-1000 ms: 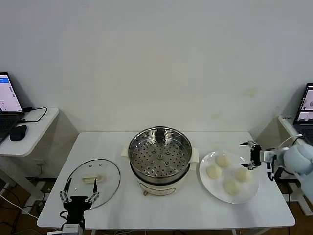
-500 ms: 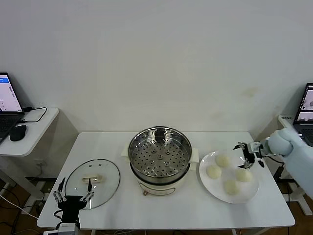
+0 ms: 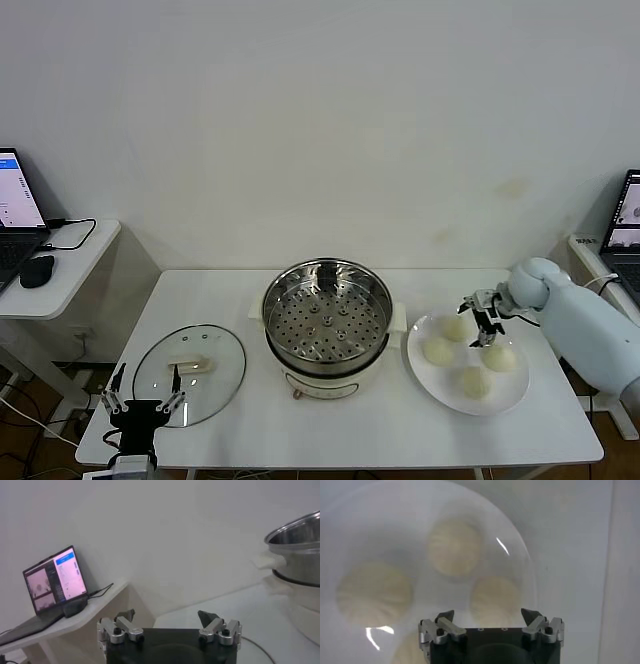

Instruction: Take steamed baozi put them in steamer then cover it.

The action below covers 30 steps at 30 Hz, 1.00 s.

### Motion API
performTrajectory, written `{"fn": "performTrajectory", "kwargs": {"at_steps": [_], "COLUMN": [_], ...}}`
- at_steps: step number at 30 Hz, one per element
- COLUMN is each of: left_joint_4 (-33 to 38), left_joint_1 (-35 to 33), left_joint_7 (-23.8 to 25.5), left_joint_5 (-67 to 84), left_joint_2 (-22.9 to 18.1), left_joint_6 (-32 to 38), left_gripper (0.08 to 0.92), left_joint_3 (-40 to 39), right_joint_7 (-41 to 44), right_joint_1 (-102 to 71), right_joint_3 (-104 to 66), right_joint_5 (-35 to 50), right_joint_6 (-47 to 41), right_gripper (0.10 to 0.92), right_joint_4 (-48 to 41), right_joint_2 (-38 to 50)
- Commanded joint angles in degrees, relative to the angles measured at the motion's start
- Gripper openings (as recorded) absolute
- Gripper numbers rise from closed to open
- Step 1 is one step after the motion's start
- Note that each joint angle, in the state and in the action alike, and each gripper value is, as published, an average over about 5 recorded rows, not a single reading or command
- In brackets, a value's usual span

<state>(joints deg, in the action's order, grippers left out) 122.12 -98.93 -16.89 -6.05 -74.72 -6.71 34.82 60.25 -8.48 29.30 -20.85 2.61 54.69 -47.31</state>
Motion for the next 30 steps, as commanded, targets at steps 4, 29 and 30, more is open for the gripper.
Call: {"fn": "performTrajectory", "kwargs": {"at_steps": [4, 29, 30], "left_joint_4": [-0.1, 0.2, 0.2], "left_joint_1": [0.2, 0.7, 0.7], "left_joint_7": [-0.1, 0.0, 0.0], "left_joint_5": [-0.2, -0.2, -0.2], "left_joint_2": [0.0, -0.1, -0.1], "left_joint_6": [0.0, 0.2, 0.2], "left_gripper": [0.823, 0.823, 0.823], "left_joint_3": [0.0, -0.1, -0.1], "right_joint_7": [0.1, 0.6, 0.7], "right_joint_1": [1.5, 6.9, 8.0], "right_joint_3": [2.0, 7.4, 8.5], "right_joint_5": [-1.4, 4.6, 6.1], "right_joint_6": [-0.4, -0.7, -1.0], "right_gripper": [0.782, 0.594, 0.595], "right_joint_4": [-3.3, 2.6, 4.3], "right_joint_2": [-2.6, 1.7, 3.0]}}
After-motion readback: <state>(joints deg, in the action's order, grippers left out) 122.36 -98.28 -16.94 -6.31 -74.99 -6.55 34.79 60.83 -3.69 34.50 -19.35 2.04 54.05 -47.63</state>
